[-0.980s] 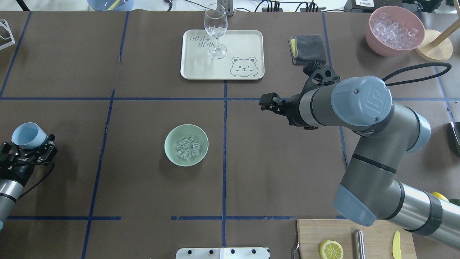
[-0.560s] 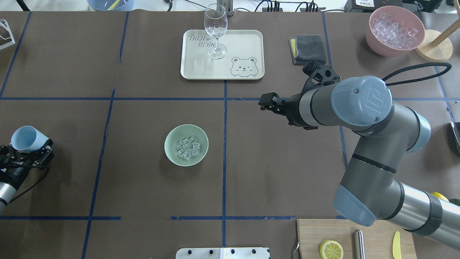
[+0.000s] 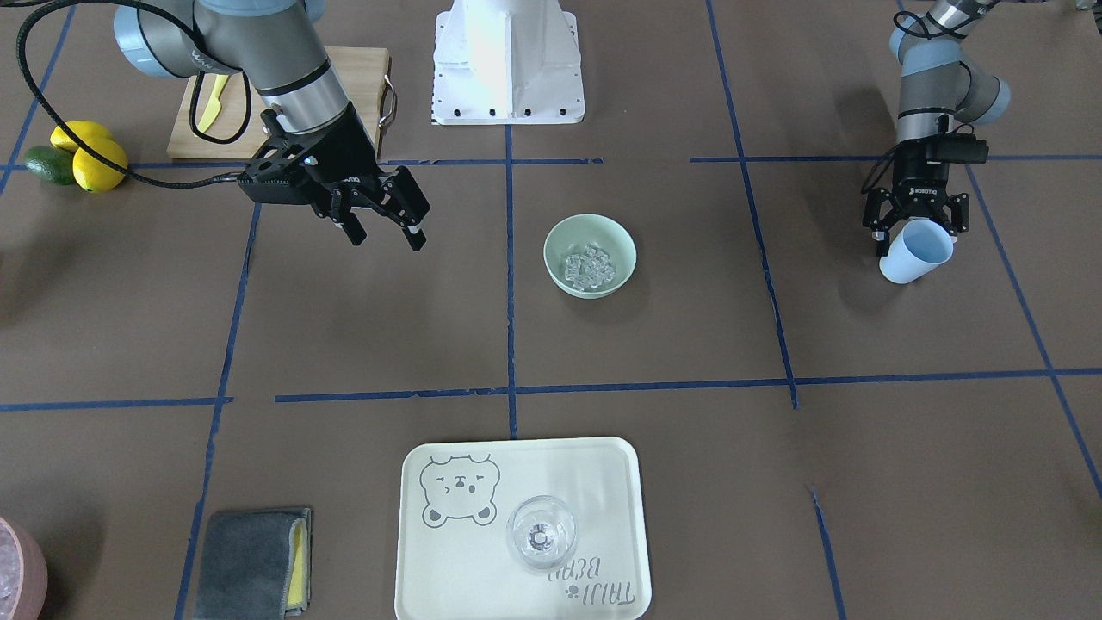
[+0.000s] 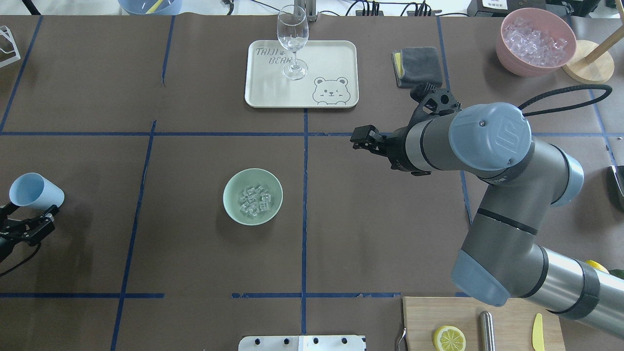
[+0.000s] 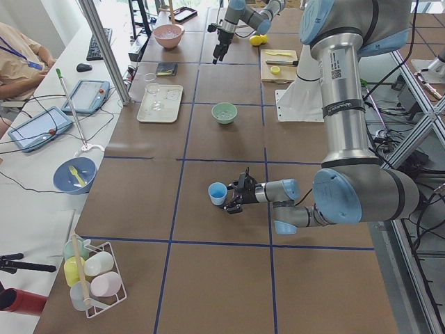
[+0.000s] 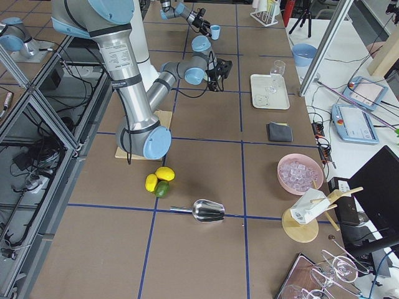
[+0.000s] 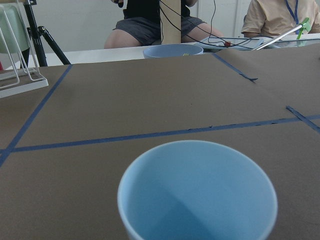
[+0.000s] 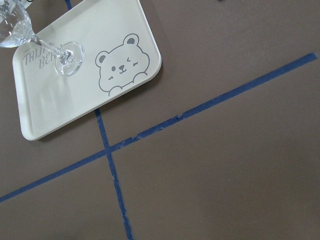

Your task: Pour ice into bowl

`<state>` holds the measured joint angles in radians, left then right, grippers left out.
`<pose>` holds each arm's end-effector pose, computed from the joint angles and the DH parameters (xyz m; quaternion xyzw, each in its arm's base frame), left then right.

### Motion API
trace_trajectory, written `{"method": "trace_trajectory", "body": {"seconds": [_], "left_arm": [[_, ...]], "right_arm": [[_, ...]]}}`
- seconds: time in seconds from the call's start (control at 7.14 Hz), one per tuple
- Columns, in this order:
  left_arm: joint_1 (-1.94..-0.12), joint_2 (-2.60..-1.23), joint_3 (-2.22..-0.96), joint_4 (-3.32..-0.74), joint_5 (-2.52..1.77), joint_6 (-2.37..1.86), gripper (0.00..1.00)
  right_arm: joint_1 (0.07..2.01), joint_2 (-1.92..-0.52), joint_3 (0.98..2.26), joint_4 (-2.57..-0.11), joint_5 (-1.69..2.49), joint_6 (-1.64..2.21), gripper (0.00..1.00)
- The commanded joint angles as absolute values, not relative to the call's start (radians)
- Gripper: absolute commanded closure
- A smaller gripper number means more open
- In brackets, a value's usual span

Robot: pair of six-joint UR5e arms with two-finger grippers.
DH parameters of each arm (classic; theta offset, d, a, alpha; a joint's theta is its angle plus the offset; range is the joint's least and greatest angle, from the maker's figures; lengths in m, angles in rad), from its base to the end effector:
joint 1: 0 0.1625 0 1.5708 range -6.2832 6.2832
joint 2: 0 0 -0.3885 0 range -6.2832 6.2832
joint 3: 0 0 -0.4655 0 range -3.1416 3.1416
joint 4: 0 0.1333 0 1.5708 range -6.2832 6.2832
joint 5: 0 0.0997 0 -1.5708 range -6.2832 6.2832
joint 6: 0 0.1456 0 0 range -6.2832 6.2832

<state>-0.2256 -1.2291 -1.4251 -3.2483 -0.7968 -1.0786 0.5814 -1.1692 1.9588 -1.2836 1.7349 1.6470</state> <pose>0.3517 -0.3219 0.6927 0.4750 0.3762 -0.1078 0.7882 -0.4859 -0.4503 0.1699 0.0596 -0.5124 0.2365 0.8234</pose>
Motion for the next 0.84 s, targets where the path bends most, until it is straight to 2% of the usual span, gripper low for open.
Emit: {"method": "trace_trajectory", "body": {"seconds": [0.0, 0.42, 0.7], "left_arm": [[-0.216, -1.114, -1.456, -3.382, -0.933, -0.970, 0.00], [-0.236, -0.935, -1.538, -3.481, -1.190, -0.845, 0.00], [-0.375, -0.934, -1.520, -3.478, -1.395, -0.841, 0.00]], "right_arm": [[0.581, -1.169, 1.959, -1.282, 1.736, 1.652, 0.00], [0.574, -1.167, 1.959, -1.282, 1.736, 1.655, 0.00], [0.548, -1.125, 1.957, -1.284, 1.733, 1.658, 0.00]]}}
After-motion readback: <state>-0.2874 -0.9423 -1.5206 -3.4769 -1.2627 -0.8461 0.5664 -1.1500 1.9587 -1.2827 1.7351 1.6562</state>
